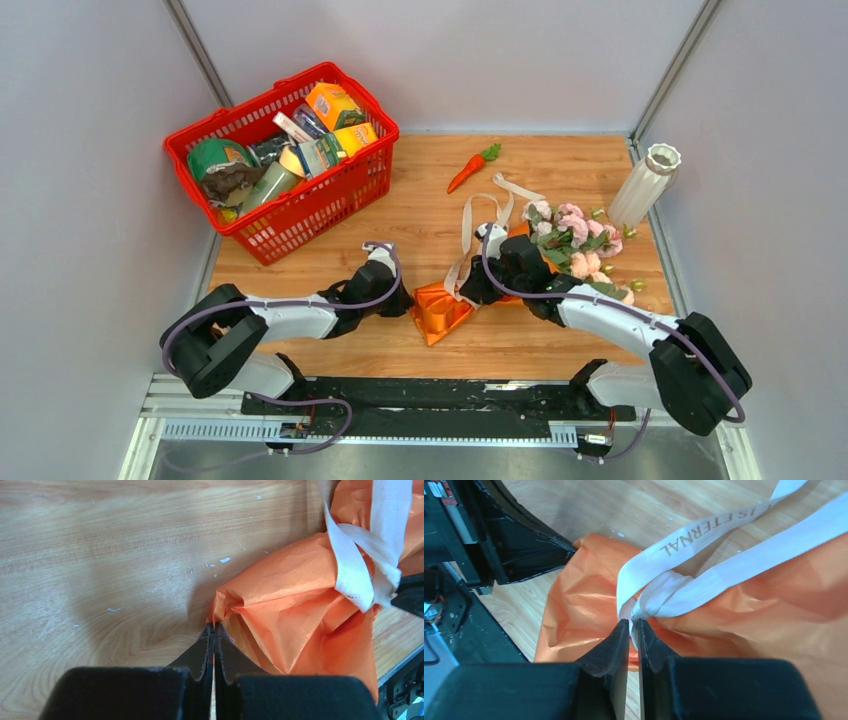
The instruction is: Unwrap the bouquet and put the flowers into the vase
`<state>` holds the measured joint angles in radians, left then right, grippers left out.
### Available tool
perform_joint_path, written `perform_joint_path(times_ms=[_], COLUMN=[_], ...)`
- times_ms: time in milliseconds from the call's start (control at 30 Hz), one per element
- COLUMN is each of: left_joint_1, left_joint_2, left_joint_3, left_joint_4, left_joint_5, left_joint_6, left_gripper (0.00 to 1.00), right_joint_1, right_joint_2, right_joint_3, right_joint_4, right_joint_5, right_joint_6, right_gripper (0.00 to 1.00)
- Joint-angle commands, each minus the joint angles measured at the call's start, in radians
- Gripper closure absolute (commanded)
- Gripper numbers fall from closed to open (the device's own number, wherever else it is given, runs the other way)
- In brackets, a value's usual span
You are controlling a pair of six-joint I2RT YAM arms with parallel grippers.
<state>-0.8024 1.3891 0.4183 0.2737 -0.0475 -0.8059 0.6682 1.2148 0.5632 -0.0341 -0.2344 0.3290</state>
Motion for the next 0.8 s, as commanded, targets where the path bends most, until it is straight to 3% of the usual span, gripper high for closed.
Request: perform_joint_path(times_ms=[0, 100, 367, 667, 767], left_joint_1=[0.002, -0.001, -0.006, -0.008, -0.008], left_joint_2=[0.027, 0.036, 0.021, 0.018, 0.021], left_joint_3=[-0.007, -0.01, -0.015, -0.01, -0.013], left_joint_4=[-0.002, 0.013, 0.002, -0.008, -0.01], left_joint_5=[-0.009, 0.006, 0.003, -0.008, -0.008], left_joint_6=[-0.01, -0.019, -0.021, -0.022, -0.027], left_gripper=[1.0, 1.0, 1.0, 1.0, 1.0], right_joint_1=[-0.008, -0.019, -0.032, -0.033, -0.05], right_joint_2=[0.048, 0.063, 0.034, 0.098, 0.103], right_joint_3=[-0.016, -0.031, -0.031, -0.025, -0.013], right_joint_4=[0.111, 0.125, 0.073, 0.063, 0.08], right_joint_5=[-0.128, -0.131, -0.07, -0.132, -0.164], right_joint_6=[0.002, 0.022, 0.035, 0.012, 0.01], right_gripper=[0.81, 0.73, 0.65, 0.67, 0.72])
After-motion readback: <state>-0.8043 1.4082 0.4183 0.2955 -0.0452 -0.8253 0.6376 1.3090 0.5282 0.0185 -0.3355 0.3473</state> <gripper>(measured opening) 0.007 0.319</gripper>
